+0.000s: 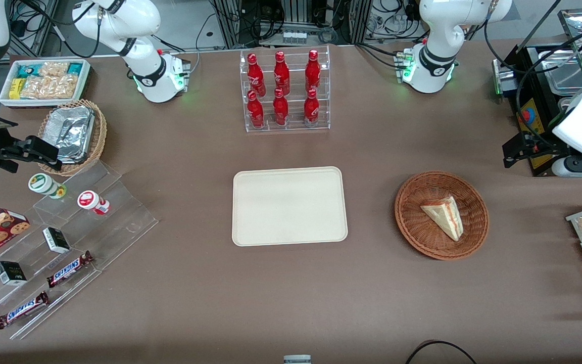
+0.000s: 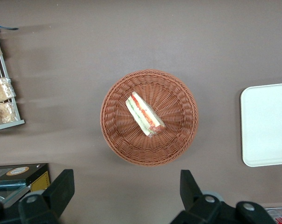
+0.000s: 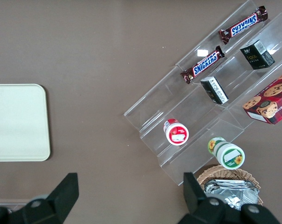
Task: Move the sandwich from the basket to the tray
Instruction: 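Move the left gripper over the wrapped sandwich in the wicker basket, then lower the left gripper and close it on the sandwich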
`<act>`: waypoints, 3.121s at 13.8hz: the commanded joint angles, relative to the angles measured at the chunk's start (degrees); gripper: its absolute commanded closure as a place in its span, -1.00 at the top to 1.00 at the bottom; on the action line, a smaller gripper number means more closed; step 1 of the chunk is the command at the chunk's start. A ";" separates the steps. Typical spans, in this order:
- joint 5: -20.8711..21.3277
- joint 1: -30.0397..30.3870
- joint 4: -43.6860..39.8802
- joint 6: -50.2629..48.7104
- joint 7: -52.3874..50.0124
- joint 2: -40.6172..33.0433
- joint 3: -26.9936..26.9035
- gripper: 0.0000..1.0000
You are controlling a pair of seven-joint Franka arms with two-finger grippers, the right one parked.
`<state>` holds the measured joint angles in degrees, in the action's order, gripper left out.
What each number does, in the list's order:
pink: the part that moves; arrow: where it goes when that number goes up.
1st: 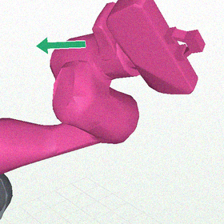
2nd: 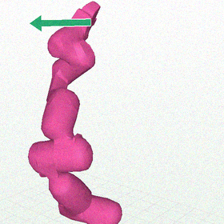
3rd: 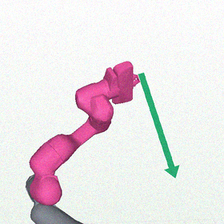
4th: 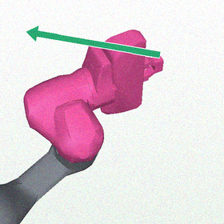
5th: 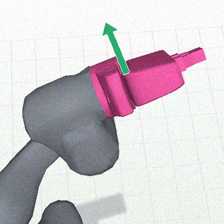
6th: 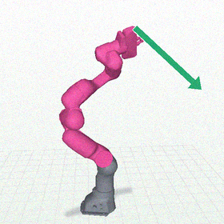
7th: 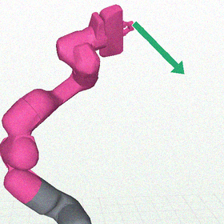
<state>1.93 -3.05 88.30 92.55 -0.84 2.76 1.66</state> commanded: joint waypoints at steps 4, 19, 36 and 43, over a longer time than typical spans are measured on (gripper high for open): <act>-0.27 0.59 -1.03 -3.34 0.14 -0.03 0.18 1.00; 1.58 -0.02 34.82 38.91 -40.60 0.14 -0.08 1.00; 2.11 -0.20 41.16 54.66 -43.28 10.16 1.77 1.00; 2.46 0.06 40.99 57.21 -42.67 13.94 1.77 0.30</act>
<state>3.53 -3.12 128.92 148.24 -43.21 16.21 3.42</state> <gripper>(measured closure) 0.106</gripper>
